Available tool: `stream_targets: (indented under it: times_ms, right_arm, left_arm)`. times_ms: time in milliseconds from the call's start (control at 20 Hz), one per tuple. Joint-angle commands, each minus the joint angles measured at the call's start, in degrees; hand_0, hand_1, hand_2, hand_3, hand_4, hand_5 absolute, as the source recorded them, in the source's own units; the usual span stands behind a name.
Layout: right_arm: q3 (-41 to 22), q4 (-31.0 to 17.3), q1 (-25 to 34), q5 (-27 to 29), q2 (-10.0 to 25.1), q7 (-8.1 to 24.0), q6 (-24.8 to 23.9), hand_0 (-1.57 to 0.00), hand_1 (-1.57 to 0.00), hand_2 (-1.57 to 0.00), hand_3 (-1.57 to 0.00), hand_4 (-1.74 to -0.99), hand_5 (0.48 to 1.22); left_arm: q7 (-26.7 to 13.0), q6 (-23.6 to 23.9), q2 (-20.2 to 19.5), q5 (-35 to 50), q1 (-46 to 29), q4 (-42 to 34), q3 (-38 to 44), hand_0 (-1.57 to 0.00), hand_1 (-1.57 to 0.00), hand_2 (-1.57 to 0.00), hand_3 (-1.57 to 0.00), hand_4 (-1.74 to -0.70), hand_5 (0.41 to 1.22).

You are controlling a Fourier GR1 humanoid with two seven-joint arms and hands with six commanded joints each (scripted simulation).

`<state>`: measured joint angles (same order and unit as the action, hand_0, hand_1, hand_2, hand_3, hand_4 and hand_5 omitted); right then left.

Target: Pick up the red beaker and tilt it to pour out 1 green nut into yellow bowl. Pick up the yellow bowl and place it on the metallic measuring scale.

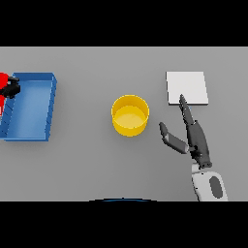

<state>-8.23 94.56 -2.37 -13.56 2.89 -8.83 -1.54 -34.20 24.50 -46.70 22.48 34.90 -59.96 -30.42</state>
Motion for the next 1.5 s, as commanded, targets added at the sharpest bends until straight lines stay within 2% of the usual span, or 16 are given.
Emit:
stream_targets:
  times_ms: [0,50,100,200,250,350,400,500,600,700,800,900,1050,1150,1250,1450]
  right_arm:
    - [-0.6,0.4,-0.6,-0.9,-0.4,-0.1,-0.6,0.00,0.00,0.00,0.00,-1.165,0.675]
    - [-0.2,-0.4,0.2,-1.1,-0.2,1.0,-0.9,0.00,0.00,0.00,0.00,-1.163,0.671]
    - [-0.1,0.0,-0.1,-0.9,0.1,0.6,-0.8,0.00,0.00,0.00,0.00,-1.159,0.669]
    - [0.0,0.1,0.6,-0.8,0.0,0.8,-0.9,0.00,0.00,0.00,0.00,-1.162,0.671]
    - [0.1,-0.1,0.1,-0.4,0.1,-0.1,-0.6,0.00,0.00,0.00,0.00,-1.156,0.673]
    - [-0.3,0.0,-0.8,-0.7,0.3,-1.2,-0.3,0.00,0.00,0.00,0.00,-1.147,0.680]
    - [0.0,0.2,-0.9,0.1,0.4,-1.8,0.2,0.00,0.00,0.00,0.00,-1.145,0.685]
    - [-0.8,0.7,-0.8,-0.7,0.1,-0.7,0.0,0.00,0.00,0.00,0.00,-1.156,0.690]
    - [-0.7,0.9,-0.7,-1.2,0.1,0.4,-0.4,0.00,0.00,0.00,0.00,-1.164,0.688]
    - [-0.6,1.2,-0.7,-1.3,0.4,0.7,-0.4,0.00,0.00,0.00,0.00,-1.176,0.688]
    - [-1.0,1.0,-0.2,-2.9,0.4,3.2,-1.2,0.00,0.00,0.00,0.00,-1.175,0.672]
    - [-2.6,1.6,0.2,-5.5,1.5,3.0,-0.6,0.00,0.00,0.00,0.00,-1.146,0.691]
    - [-5.0,1.2,2.8,-8.2,6.0,1.3,4.0,0.00,0.00,0.00,0.00,-1.153,0.728]
    - [-7.1,0.3,6.6,-12.4,10.1,4.3,7.3,0.00,0.00,0.00,0.00,-1.190,0.716]
    - [-10.4,-0.9,11.6,-18.2,13.9,5.7,10.2,0.00,0.00,0.00,0.00,-1.216,0.704]
    - [-18.1,-4.8,20.8,-27.6,18.2,2.3,15.1,0.00,0.00,0.00,0.00,-1.232,0.702]
  left_arm:
    - [0.9,-1.3,-1.3,0.7,-0.8,-1.9,-0.5,-1.57,-1.57,-1.57,-1.37,-1.49,0.827]
    - [2.5,-3.9,-2.3,0.4,-1.1,-3.0,-1.5,-1.57,-1.54,-1.49,-1.24,-1.31,0.774]
    - [4.5,-6.1,-3.3,0.7,-2.0,-4.3,-1.9,-1.50,-1.38,-1.31,-1.10,-1.15,0.740]
    - [6.9,-11.4,-4.6,3.2,-3.0,-5.5,-1.3,-1.00,-0.88,-0.84,-0.71,-0.93,0.697]
    - [7.3,-13.2,-4.8,4.2,-3.2,-5.5,-1.1,-0.80,-0.71,-0.67,-0.57,-0.87,0.682]
    - [6.2,-15.5,-6.0,2.6,-2.3,-4.9,-2.4,-0.51,-0.45,-0.43,-0.36,-0.78,0.656]
    - [6.6,-15.5,-5.8,1.5,-2.1,-4.6,-3.1,-0.41,-0.36,-0.34,-0.29,-0.76,0.651]
    - [6.7,-14.7,-4.9,0.5,-2.2,-4.0,-3.8,-0.26,-0.23,-0.22,-0.18,-0.74,0.648]
    - [7.5,-13.2,-3.2,-0.9,-1.3,-1.4,-4.2,-0.17,-0.15,-0.14,-0.12,-0.72,0.647]
    - [7.7,-12.2,-3.2,-1.8,-0.8,-1.3,-4.3,-0.11,-0.09,-0.09,-0.08,-0.71,0.647]
    - [8.6,-10.4,-3.0,-2.2,-0.5,-1.5,-3.8,-0.07,-0.06,-0.06,-0.05,-0.71,0.658]
    - [11.6,-9.5,-3.4,-1.8,-1.4,-2.4,-2.9,-0.04,-0.04,-0.04,-0.03,-0.71,0.674]
    - [11.4,-8.5,-3.2,-2.0,-1.4,-2.9,-2.9,-0.02,-0.02,-0.02,-0.01,-0.71,0.689]
    - [12.2,-8.6,-3.3,-1.4,-1.7,-3.5,-2.6,-0.01,-0.01,-0.01,-0.01,-0.72,0.676]
    - [12.7,-9.1,-2.6,-0.9,-1.3,-2.9,-2.4,-0.01,-0.01,-0.01,-0.01,-0.72,0.667]
    - [12.9,-9.2,-2.2,-1.0,-1.5,-2.7,-2.7,0.00,0.00,0.00,0.00,-0.71,0.669]
